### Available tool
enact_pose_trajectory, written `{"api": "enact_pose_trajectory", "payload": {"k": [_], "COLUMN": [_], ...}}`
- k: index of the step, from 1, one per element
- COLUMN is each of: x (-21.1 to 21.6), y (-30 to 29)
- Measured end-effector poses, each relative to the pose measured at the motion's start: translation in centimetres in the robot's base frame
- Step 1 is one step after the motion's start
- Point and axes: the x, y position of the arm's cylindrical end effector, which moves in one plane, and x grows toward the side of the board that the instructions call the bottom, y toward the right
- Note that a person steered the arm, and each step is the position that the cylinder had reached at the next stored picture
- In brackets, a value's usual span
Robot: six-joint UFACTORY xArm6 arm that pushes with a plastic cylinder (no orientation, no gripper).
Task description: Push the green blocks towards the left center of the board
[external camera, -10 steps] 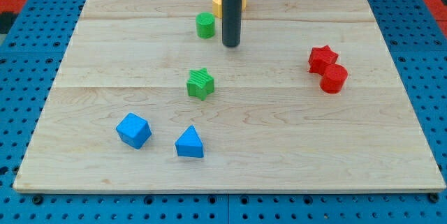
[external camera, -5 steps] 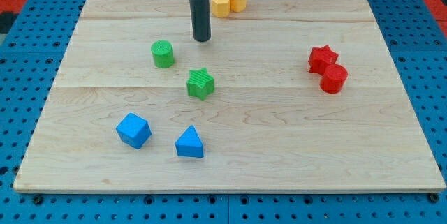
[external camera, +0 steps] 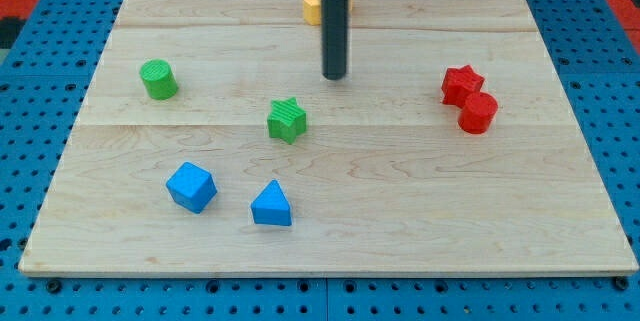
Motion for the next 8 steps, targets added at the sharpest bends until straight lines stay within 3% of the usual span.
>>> {"api": "enact_pose_trajectory", "payload": {"k": [1, 2, 3, 4, 5, 7, 8], "x": [4.7, 8.1, 7.2, 5.3, 5.2, 3.5, 3.5], "y": [-1.0, -6.4, -13.4, -14.5, -9.7, -16.7, -16.7]}}
